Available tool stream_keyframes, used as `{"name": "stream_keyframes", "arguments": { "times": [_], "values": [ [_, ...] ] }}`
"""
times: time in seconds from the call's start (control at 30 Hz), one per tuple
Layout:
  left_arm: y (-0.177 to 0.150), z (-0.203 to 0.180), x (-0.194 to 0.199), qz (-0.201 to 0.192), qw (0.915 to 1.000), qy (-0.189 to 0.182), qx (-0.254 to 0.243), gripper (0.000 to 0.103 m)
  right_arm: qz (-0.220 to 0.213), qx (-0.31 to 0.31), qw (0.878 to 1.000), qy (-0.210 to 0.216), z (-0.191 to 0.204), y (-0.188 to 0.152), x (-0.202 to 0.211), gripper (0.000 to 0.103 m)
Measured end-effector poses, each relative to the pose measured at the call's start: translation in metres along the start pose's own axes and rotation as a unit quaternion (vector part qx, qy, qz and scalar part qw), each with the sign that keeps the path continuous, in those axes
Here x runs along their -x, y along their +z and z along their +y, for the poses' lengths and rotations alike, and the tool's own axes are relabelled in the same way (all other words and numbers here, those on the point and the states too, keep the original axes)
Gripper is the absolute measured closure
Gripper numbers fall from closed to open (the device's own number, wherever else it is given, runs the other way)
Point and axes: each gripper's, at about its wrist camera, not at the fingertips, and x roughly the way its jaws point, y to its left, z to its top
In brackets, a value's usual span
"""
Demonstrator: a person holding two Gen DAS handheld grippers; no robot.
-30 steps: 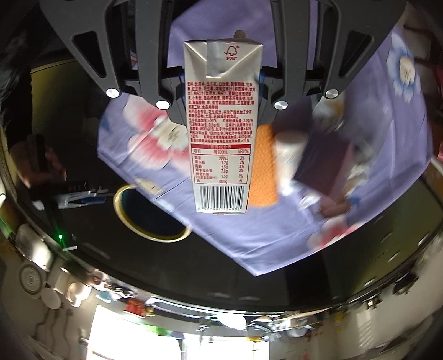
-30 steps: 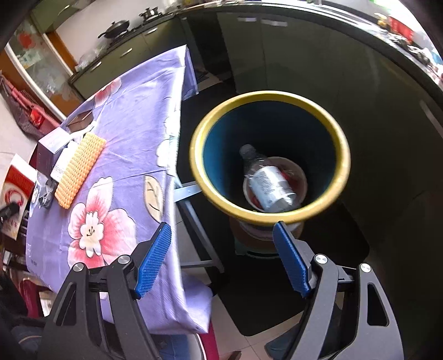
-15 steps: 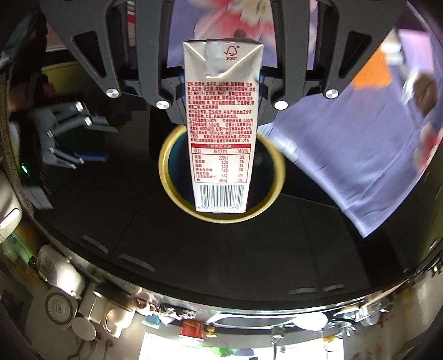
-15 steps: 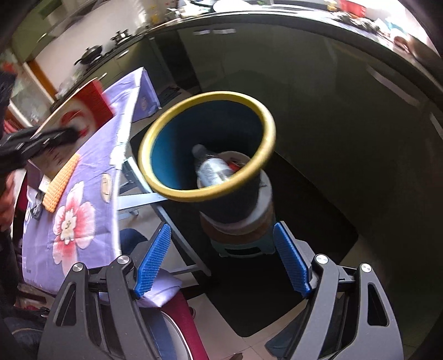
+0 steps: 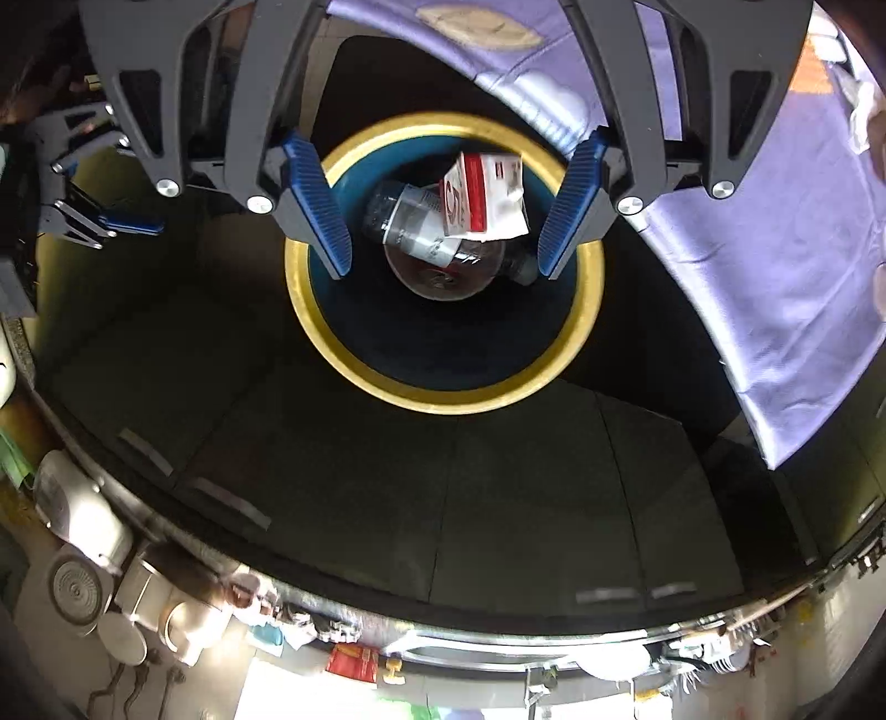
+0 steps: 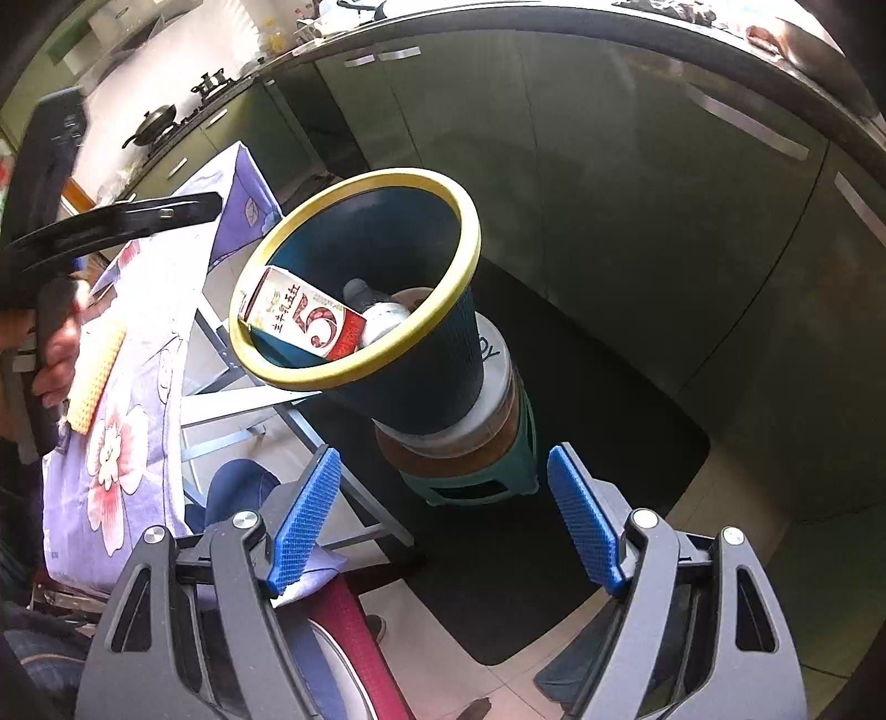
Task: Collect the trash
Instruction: 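Carry the milk carton over the trash bin and open the left gripper, then grasp the pink box with the right gripper and lift it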
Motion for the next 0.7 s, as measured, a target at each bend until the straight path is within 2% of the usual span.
{"name": "stream_keyframes", "arguments": {
  "times": [0.23,0.43,0.7],
  "values": [
    [-0.038,0.022,0.067,-0.041,0.9989,-0.008,0.023,0.036,0.010,0.019,1.000,0.007,0.022,0.005,-0.010,0.026],
    [-0.090,0.053,0.122,-0.083,0.9945,0.020,0.061,0.035,0.014,0.049,0.999,0.011,0.056,0.009,-0.012,0.026],
    [-0.172,0.115,0.187,-0.112,0.9833,0.077,0.122,0.034,0.018,0.133,0.990,0.038,0.154,0.021,-0.020,0.026]
  ]
}}
